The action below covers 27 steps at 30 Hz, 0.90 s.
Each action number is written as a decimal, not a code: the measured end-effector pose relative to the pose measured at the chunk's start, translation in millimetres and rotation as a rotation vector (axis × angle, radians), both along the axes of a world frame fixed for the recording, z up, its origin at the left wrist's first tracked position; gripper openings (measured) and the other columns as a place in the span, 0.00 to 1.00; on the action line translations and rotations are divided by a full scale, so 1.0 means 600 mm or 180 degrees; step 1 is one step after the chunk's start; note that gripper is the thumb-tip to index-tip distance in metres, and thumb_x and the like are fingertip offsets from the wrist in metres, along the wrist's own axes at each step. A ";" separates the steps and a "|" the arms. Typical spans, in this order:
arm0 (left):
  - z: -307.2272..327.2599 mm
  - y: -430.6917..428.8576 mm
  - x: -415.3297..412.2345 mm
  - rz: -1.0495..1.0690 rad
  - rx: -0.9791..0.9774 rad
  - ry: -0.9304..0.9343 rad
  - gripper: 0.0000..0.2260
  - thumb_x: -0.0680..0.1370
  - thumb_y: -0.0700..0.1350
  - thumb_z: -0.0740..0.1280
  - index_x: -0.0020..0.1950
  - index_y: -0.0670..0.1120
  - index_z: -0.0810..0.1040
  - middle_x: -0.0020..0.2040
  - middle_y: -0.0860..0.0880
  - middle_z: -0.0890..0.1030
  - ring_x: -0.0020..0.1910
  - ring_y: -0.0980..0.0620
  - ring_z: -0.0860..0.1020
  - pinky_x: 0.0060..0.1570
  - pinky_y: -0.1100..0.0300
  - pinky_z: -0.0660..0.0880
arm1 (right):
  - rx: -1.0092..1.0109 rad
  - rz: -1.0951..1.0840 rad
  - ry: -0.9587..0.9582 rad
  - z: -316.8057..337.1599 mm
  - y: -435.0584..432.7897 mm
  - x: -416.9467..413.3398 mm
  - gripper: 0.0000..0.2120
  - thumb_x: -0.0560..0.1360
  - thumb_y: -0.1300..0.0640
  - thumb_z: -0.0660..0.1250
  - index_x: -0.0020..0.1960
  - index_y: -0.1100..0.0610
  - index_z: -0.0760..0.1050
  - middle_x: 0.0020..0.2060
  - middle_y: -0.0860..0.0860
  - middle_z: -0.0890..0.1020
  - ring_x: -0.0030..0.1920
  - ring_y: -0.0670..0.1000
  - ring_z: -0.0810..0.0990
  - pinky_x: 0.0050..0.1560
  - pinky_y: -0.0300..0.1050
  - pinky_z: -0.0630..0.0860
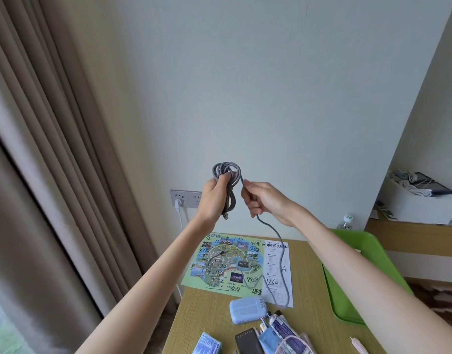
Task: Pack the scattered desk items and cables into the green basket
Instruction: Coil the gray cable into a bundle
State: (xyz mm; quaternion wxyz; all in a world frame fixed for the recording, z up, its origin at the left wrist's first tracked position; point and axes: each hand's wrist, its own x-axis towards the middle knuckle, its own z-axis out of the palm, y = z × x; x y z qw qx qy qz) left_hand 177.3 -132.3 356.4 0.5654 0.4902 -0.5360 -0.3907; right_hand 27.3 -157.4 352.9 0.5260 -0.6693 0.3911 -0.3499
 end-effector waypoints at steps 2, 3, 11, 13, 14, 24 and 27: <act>0.003 0.001 -0.003 -0.0095 -0.0036 0.0041 0.12 0.80 0.49 0.58 0.46 0.43 0.75 0.34 0.50 0.70 0.30 0.57 0.68 0.32 0.63 0.66 | 0.0033 0.0141 -0.0028 -0.004 0.004 0.008 0.22 0.83 0.46 0.54 0.34 0.56 0.71 0.25 0.50 0.66 0.25 0.50 0.64 0.33 0.41 0.73; 0.004 0.003 -0.005 -0.0140 -0.0072 0.0061 0.14 0.80 0.48 0.58 0.47 0.41 0.79 0.37 0.48 0.74 0.34 0.57 0.72 0.36 0.63 0.70 | 0.0049 0.0205 -0.0042 -0.005 0.006 0.010 0.23 0.82 0.45 0.55 0.34 0.55 0.71 0.25 0.50 0.67 0.25 0.50 0.65 0.34 0.42 0.74; 0.009 0.013 -0.007 -0.0382 -0.0200 0.0057 0.21 0.83 0.50 0.56 0.42 0.31 0.70 0.37 0.36 0.71 0.39 0.43 0.71 0.45 0.48 0.70 | -0.0036 0.0215 0.0270 0.005 0.012 0.016 0.27 0.80 0.40 0.58 0.29 0.56 0.71 0.24 0.52 0.71 0.25 0.52 0.72 0.37 0.46 0.74; 0.008 0.014 -0.005 -0.0312 -0.0207 0.0150 0.17 0.83 0.51 0.56 0.43 0.39 0.69 0.39 0.41 0.69 0.39 0.46 0.68 0.44 0.52 0.66 | -0.0086 0.0166 0.0336 0.011 0.010 0.012 0.26 0.79 0.40 0.60 0.29 0.56 0.72 0.24 0.52 0.71 0.25 0.52 0.72 0.37 0.45 0.73; 0.007 0.012 -0.003 -0.0235 -0.0208 0.0230 0.14 0.82 0.52 0.56 0.44 0.43 0.68 0.39 0.44 0.68 0.39 0.48 0.67 0.44 0.53 0.65 | -0.0113 0.0114 0.0346 0.013 0.009 0.009 0.25 0.78 0.40 0.61 0.30 0.57 0.73 0.24 0.53 0.71 0.25 0.52 0.71 0.36 0.44 0.73; 0.038 -0.020 0.045 0.0044 0.0081 0.2046 0.13 0.82 0.51 0.58 0.41 0.46 0.73 0.32 0.51 0.76 0.32 0.54 0.76 0.39 0.59 0.73 | -0.0090 -0.0414 0.0105 0.024 -0.008 -0.028 0.24 0.75 0.48 0.71 0.28 0.52 0.61 0.25 0.47 0.57 0.24 0.47 0.54 0.24 0.39 0.53; 0.041 -0.022 0.062 0.0122 0.0023 0.2224 0.13 0.82 0.50 0.58 0.39 0.46 0.71 0.29 0.51 0.75 0.27 0.54 0.74 0.33 0.61 0.73 | -0.0047 -0.0376 0.0074 0.028 -0.012 -0.036 0.24 0.75 0.48 0.70 0.30 0.51 0.59 0.25 0.46 0.56 0.23 0.46 0.52 0.22 0.38 0.50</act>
